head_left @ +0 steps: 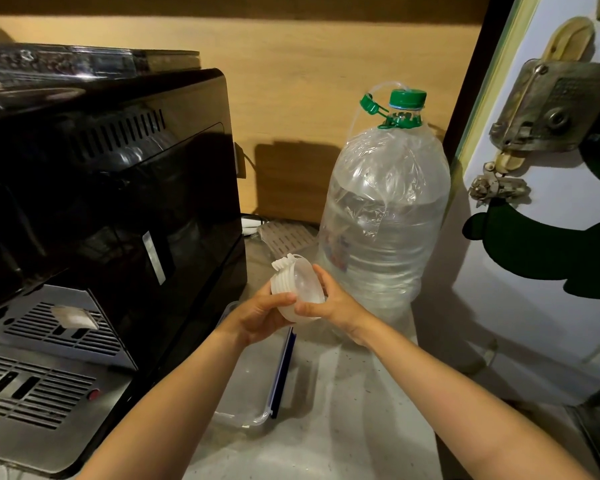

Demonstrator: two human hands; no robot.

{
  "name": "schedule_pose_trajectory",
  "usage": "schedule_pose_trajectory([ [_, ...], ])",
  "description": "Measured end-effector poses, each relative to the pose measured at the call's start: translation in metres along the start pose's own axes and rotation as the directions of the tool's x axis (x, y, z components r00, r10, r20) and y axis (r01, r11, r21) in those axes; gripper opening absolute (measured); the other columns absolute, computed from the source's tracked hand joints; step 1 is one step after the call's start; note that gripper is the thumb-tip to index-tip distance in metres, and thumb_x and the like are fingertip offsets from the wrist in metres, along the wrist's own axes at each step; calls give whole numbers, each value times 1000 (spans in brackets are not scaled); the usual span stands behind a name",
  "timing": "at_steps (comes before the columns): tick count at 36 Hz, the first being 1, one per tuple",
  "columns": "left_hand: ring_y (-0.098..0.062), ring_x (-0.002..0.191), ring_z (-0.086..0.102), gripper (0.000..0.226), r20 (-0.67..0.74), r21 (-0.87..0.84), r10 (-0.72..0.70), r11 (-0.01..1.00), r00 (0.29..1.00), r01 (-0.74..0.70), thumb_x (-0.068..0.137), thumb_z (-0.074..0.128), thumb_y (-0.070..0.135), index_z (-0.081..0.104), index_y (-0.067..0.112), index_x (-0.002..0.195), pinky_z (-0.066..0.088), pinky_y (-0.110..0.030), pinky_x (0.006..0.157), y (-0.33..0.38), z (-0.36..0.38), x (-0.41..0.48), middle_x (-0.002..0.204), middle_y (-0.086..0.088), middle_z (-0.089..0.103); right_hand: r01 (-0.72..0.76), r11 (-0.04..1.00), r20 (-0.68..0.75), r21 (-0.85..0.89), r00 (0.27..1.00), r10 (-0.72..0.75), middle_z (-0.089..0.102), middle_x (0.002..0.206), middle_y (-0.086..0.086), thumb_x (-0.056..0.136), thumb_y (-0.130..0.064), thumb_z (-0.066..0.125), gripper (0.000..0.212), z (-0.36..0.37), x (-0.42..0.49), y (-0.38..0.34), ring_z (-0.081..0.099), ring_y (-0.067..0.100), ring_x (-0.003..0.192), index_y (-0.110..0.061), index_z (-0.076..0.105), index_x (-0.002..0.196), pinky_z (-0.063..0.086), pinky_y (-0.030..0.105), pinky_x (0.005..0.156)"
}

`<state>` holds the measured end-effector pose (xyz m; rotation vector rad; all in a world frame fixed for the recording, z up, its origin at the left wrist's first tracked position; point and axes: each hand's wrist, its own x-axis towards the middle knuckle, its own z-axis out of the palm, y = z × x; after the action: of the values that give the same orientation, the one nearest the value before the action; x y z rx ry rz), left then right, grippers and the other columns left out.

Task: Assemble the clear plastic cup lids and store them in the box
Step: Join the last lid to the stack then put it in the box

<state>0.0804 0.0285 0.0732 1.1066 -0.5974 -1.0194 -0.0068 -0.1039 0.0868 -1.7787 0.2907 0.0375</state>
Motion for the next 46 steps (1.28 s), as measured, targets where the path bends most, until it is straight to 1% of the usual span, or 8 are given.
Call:
schedule_pose_trajectory([
  [12,-20,94,64,93,-14,51,-10,999,1000,11,44,89,36,45,18,123,57,-34,75,0,-11,0,103,-7,63,31,998,42,-60,999,-28,37,140,1,52,-30,84,111,2,11,-2,40,18,128,-22,21,143,40,42,108],
  [20,-22,94,61,83,-168,244,-21,968,985,62,50,78,27,44,17,126,57,-32,67,7,-20,-9,107,-9,57,65,977,100,-204,994,-45,36,130,-7,67,-19,81,95,6,23,-5,34,7,118,-19,24,142,31,22,95],
  [25,-20,95,59,60,-258,362,44,931,965,55,52,76,24,51,32,106,54,-36,75,14,-19,-18,103,-2,58,78,964,131,-256,990,-45,28,151,3,64,-17,83,107,15,33,-10,27,18,138,-16,15,146,28,25,106],
  [29,-25,99,58,79,-327,471,95,879,940,75,50,75,27,45,22,123,53,-38,79,15,-21,-25,108,-8,57,59,970,209,-237,978,-8,18,157,9,66,-12,81,117,19,39,-13,16,22,145,-23,-1,148,20,33,114],
  [33,-21,103,58,68,-351,573,136,814,927,97,55,78,28,46,39,114,52,-33,83,11,-26,-33,108,1,58,12,990,293,-142,956,30,23,155,9,68,-16,75,104,18,43,-16,22,22,142,-19,10,148,27,30,107],
  [40,-21,130,35,108,-445,845,164,404,881,352,65,80,22,9,18,147,38,-32,101,-9,-34,-40,146,-4,29,-43,971,290,-237,950,113,51,135,5,73,-40,68,70,28,53,-9,49,17,120,-14,45,134,39,21,92],
  [43,-26,132,34,106,-456,874,117,249,882,418,67,77,29,7,20,147,39,-37,104,-21,-41,-43,152,-6,21,-39,929,273,-367,951,148,58,128,7,78,-38,69,57,36,54,-1,55,19,115,-13,53,126,42,32,102],
  [46,-29,131,35,94,-444,895,85,95,892,436,73,69,40,12,18,146,40,-39,101,-31,-43,-43,150,-9,22,6,886,299,-464,942,150,58,126,13,83,-25,66,49,44,57,8,56,24,111,-8,52,126,45,26,90],
])
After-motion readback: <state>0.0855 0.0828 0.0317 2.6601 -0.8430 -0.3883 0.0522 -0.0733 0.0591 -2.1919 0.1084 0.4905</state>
